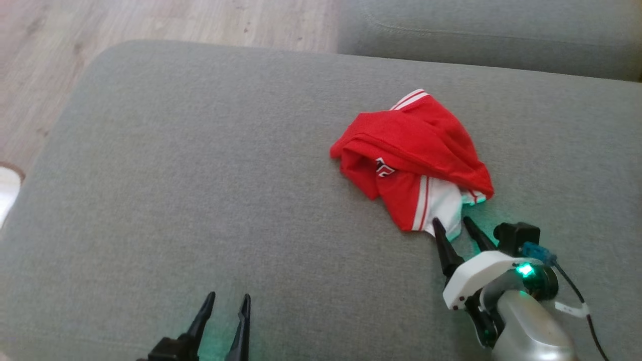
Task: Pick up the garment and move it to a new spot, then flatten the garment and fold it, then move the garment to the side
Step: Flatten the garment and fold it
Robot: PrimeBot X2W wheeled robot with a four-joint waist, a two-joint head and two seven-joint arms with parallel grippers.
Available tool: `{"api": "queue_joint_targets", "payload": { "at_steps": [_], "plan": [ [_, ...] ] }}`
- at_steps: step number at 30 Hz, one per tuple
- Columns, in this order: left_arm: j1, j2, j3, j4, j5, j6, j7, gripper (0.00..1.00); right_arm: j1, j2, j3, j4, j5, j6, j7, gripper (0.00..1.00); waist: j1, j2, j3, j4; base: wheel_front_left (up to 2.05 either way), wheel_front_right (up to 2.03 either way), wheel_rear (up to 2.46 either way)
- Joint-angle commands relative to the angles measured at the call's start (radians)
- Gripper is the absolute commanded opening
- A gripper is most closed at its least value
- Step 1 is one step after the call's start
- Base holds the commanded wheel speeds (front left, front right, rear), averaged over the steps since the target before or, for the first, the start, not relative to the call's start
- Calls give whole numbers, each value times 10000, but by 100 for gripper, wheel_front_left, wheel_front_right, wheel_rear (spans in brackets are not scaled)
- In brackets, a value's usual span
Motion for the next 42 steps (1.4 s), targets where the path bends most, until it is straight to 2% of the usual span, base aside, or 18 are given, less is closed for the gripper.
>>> {"api": "queue_joint_targets", "payload": {
  "at_steps": [1,2,3,8,14,19,21,24,30,35,38,42],
  "plan": [
    [-405,-37,194,-187,-70,-29,-124,100,-353,17,233,-40,-5,-7,-60,95,-1,-1,73,139,0,0,0],
    [-411,-37,163,-180,-97,-29,-124,100,-378,17,300,70,50,-7,-80,22,-1,-1,71,166,0,0,0],
    [-411,-38,147,-172,-119,-30,-124,100,-374,17,369,142,129,-7,-116,0,-1,-1,59,184,0,0,0],
    [-349,-39,172,-143,-201,-31,-124,100,-308,17,734,-422,566,-7,-421,0,-1,-1,-106,144,0,0,0],
    [-341,-40,153,-158,-276,-31,-124,100,-864,17,1841,-2838,1229,-7,-473,0,-1,-1,-358,10,0,0,0],
    [-345,-40,48,-100,-362,-32,-124,100,-2368,17,3207,-4689,2072,-7,-476,0,-1,-1,-548,97,0,0,0],
    [-384,-40,-29,-35,-349,-32,-124,100,-3649,17,3833,-5308,2796,-7,-476,0,-1,-1,-580,289,0,0,0],
    [-449,-41,-147,40,-409,-32,-124,100,-4898,17,4089,-5534,3377,-7,-477,0,-1,-1,-580,591,0,0,0],
    [-451,-41,-331,283,-550,-32,-124,100,-6766,17,3300,-5595,4265,-7,-477,0,-1,-1,-547,1154,0,0,0],
    [-415,-41,-297,312,-653,-32,-124,100,-7630,17,2637,-5087,4042,-7,-478,0,-1,-1,-440,1222,0,0,0],
    [-399,-41,-224,300,-720,-32,-124,100,-7546,-38,2271,-4441,3501,-7,-478,0,-1,-1,-385,1155,0,0,0],
    [-320,-41,-82,270,-830,-32,-124,100,-6173,-829,2350,-3015,3078,-7,-316,0,-1,-1,-355,890,0,0,0]
  ]
}}
